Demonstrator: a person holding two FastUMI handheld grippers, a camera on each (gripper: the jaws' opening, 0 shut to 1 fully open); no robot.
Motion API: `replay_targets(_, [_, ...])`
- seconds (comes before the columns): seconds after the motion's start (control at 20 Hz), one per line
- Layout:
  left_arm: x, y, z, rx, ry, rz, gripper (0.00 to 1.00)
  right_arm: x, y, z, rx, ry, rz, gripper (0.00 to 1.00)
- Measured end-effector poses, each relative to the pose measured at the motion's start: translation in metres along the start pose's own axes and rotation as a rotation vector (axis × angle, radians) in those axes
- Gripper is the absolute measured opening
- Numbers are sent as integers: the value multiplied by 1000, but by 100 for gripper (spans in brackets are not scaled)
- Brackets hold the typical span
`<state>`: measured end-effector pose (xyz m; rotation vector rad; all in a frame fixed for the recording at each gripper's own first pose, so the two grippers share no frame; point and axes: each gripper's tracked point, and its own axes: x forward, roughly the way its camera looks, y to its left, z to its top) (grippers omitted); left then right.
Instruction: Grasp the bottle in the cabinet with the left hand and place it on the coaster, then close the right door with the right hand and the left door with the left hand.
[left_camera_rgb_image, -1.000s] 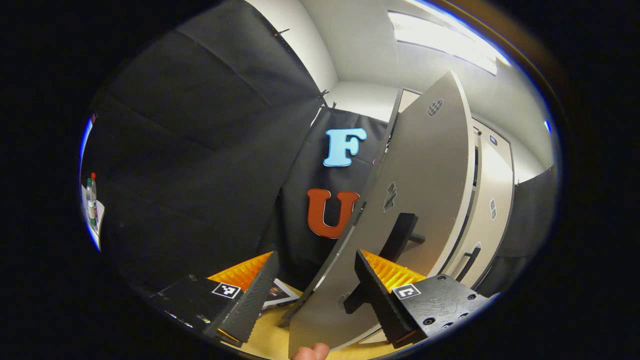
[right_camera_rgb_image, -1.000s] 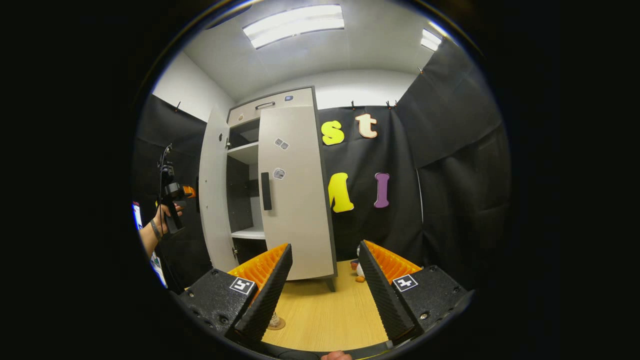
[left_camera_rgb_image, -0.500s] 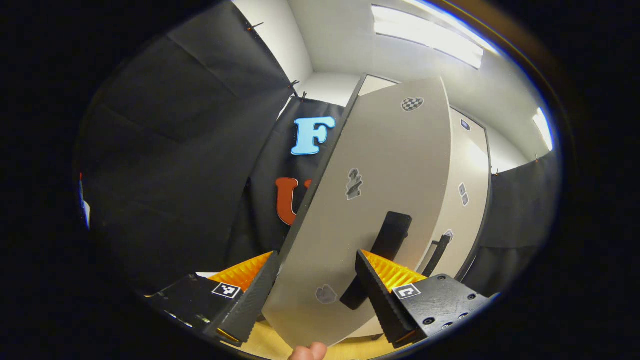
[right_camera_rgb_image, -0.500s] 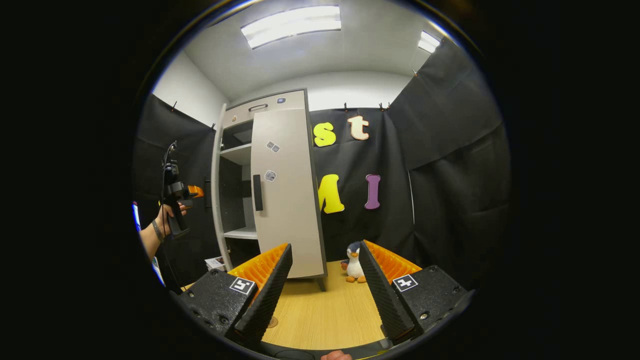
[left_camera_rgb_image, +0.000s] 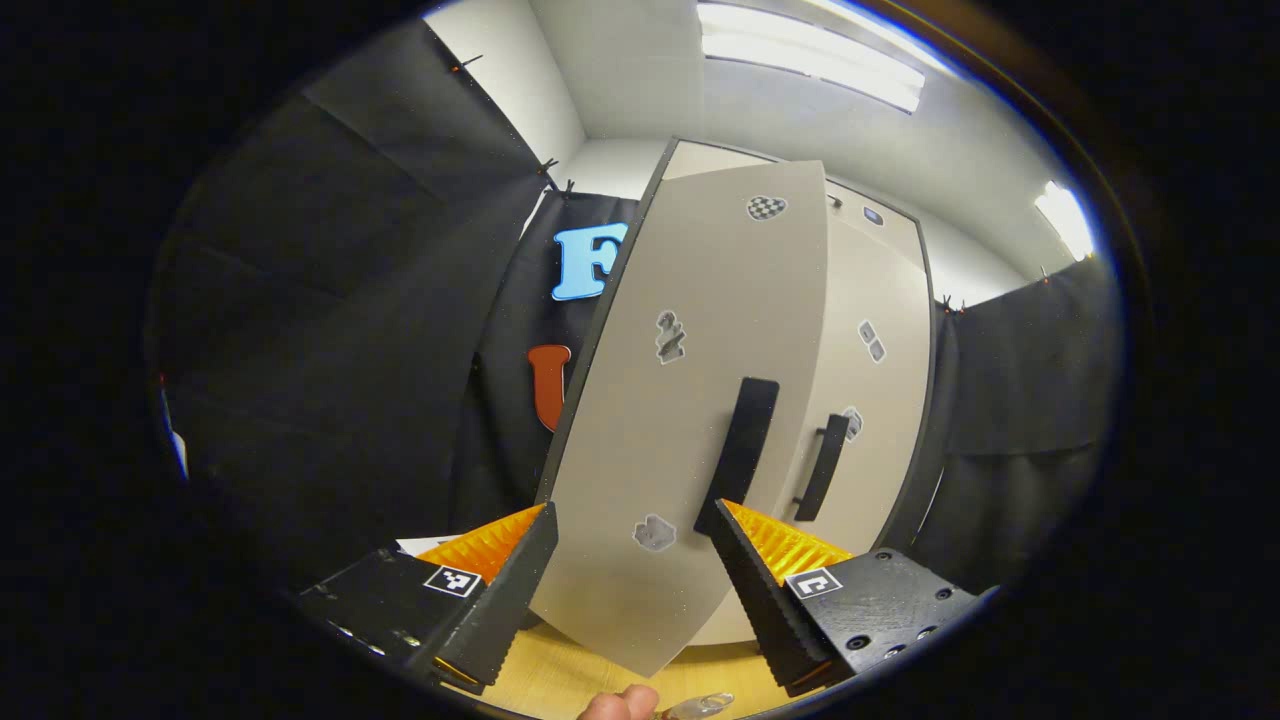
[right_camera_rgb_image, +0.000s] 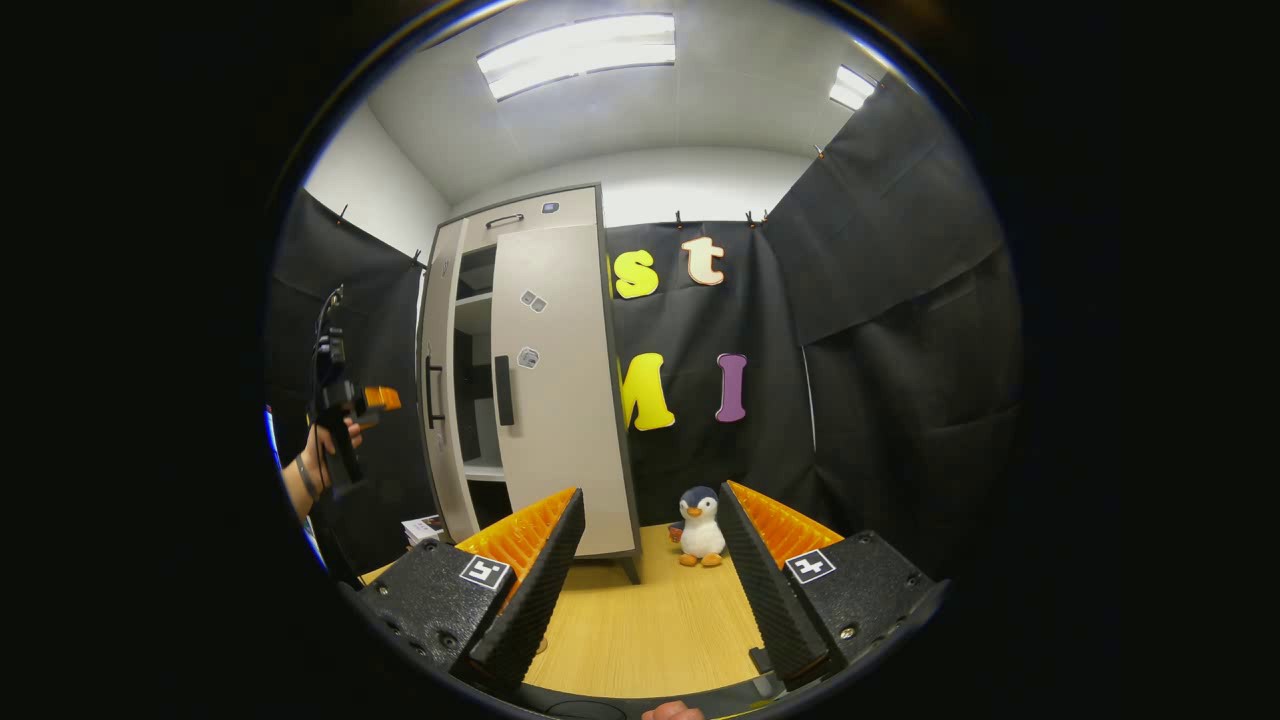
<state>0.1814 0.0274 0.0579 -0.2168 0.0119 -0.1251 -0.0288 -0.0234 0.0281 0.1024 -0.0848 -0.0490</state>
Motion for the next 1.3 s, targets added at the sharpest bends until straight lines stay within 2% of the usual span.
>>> replay_targets(0.1, [-22, -9, -12, 37, 1, -7, 100, 7, 9, -4, 12, 16, 23, 82])
replay_targets(0.15, [-33, -13, -19, 49, 6, -13, 95, 9, 16, -6, 23, 19, 39, 82])
replay_targets(0.2, [-46, -17, -26, 54, 8, -16, 100, 11, 24, -9, 32, 22, 57, 82])
replay_targets(0.25, [-55, -21, -31, 52, 6, -23, 95, 13, 31, -15, 37, 32, 74, 82])
replay_targets(0.3, [-65, -27, -37, 46, 6, -39, 99, 15, 35, -22, 37, 49, 88, 82])
replay_targets(0.45, [-91, -31, -48, 56, -11, -39, 99, 14, 56, -33, 50, 91, 148, 82])
replay_targets(0.5, [-98, -31, -52, 60, -14, -29, 95, 14, 61, -36, 44, 98, 163, 82])
replay_targets(0.55, [-106, -32, -57, 61, -13, -23, 100, 15, 63, -38, 28, 102, 167, 82])
replay_targets(0.6, [-114, -34, -60, 60, -12, -21, 95, 15, 64, -42, 9, 108, 169, 82])
replay_targets(0.65, [-120, -37, -64, 62, -6, -24, 99, 17, 66, -46, -6, 111, 171, 82])
replay_targets(0.7, [-126, -37, -67, 69, 1, -20, 99, 18, 68, -49, -15, 115, 175, 82])
replay_targets(0.75, [-131, -35, -69, 82, 5, -15, 95, 18, 72, -53, -22, 127, 183, 82])
replay_targets(0.8, [-136, -34, -70, 98, 7, -6, 100, 17, 74, -58, -28, 142, 192, 82])
replay_targets(0.85, [-141, -35, -71, 113, 5, -1, 95, 17, 76, -60, -31, 149, 198, 82])
replay_targets(1.0, [-150, -42, -75, 169, 7, -13, 95, 19, 79, -54, -28, 145, 197, 82])
replay_targets(1.05, [-152, -42, -76, 185, 11, -15, 99, 20, 83, -49, -22, 138, 206, 82])
replay_targets(1.1, [-155, -42, -75, 198, 10, -18, 99, 20, 87, -45, -20, 126, 213, 82])
replay_targets(1.2, [-157, -47, -71, 194, 2, -33, 95, 22, 88, -36, -25, 101, 215, 82])
replay_targets(1.25, [-157, -51, -70, 185, -2, -40, 99, 22, 89, -32, -27, 90, 214, 82])
replay_targets(1.3, [-158, -50, -70, 177, -3, -41, 99, 22, 90, -31, -28, 80, 216, 82])
